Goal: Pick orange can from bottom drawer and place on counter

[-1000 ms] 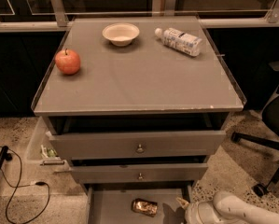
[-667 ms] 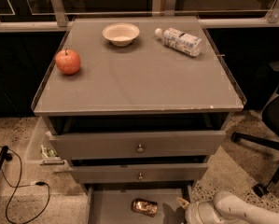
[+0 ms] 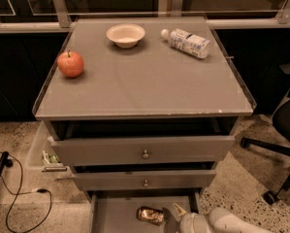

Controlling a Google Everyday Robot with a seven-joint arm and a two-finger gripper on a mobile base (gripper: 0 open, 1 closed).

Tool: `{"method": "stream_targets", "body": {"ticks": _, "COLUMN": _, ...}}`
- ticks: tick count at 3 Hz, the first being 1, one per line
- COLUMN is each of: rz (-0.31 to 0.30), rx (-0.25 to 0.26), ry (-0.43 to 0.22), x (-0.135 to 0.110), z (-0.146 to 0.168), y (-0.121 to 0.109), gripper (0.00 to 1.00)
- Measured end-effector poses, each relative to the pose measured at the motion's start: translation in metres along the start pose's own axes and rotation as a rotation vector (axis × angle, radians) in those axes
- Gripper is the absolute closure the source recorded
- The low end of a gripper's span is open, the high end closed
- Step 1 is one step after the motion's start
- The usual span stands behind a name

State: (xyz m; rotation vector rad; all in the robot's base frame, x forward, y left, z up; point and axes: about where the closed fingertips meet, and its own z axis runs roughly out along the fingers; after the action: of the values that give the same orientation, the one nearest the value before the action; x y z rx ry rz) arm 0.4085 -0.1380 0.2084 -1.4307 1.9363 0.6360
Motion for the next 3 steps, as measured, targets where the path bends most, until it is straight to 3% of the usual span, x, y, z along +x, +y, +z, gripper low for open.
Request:
{"method": "stream_targets", "body": {"ticks": 1, "rz": -0.054, "rx": 0.053, "ry": -0.036, "x": -0.001, "z": 0.034, "y": -0.013, "gripper": 0.0}}
{"method": "stream_targets", "body": {"ticks": 3, "rz": -0.126, "rx": 0.087, "ry": -0.021, "x": 0.005, "z": 0.068, "y": -0.036, "gripper": 0.0}}
